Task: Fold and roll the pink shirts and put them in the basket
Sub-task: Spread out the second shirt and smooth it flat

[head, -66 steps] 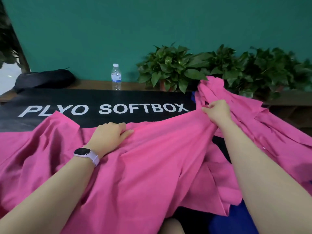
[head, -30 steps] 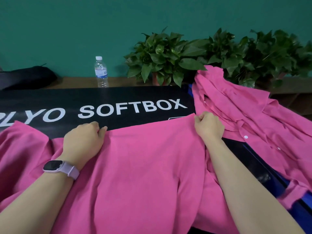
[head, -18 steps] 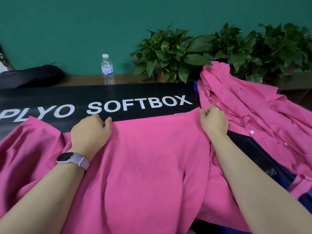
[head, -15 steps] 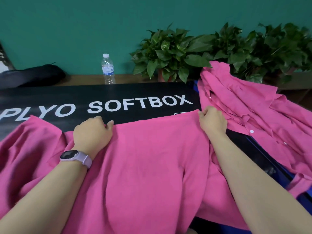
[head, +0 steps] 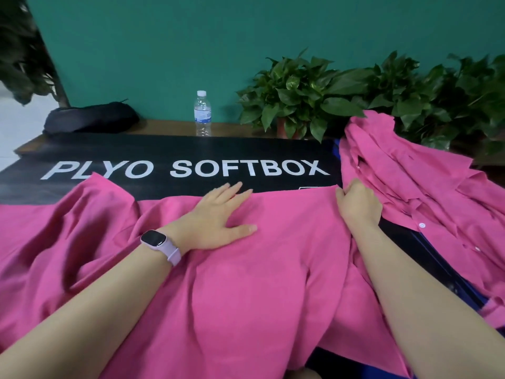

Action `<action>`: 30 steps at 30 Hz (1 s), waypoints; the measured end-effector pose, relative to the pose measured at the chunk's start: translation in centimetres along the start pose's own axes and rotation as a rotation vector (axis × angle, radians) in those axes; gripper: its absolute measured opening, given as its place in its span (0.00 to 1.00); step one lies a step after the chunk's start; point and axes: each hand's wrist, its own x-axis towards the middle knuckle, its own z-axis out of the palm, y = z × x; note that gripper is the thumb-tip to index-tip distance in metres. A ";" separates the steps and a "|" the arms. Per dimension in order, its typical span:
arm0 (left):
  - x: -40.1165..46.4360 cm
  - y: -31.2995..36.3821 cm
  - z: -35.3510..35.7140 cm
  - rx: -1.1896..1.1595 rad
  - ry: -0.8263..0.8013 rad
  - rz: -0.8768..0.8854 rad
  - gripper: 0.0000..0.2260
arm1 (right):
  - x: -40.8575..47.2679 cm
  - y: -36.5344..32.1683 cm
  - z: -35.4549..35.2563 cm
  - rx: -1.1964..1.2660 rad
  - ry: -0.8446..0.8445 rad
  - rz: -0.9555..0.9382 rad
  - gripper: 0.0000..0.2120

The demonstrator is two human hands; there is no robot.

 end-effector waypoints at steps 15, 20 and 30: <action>-1.6 -2.3 0.5 0.098 -0.112 -0.097 0.41 | -0.2 -0.8 0.1 -0.158 0.047 -0.103 0.13; -1.7 -1.8 0.1 0.124 -0.125 -0.087 0.33 | -0.9 -4.5 -1.1 -0.765 0.146 -0.414 0.10; -1.4 -2.1 -0.7 -0.762 0.070 -0.229 0.39 | -10.3 -21.5 -1.4 0.478 -0.312 -0.232 0.12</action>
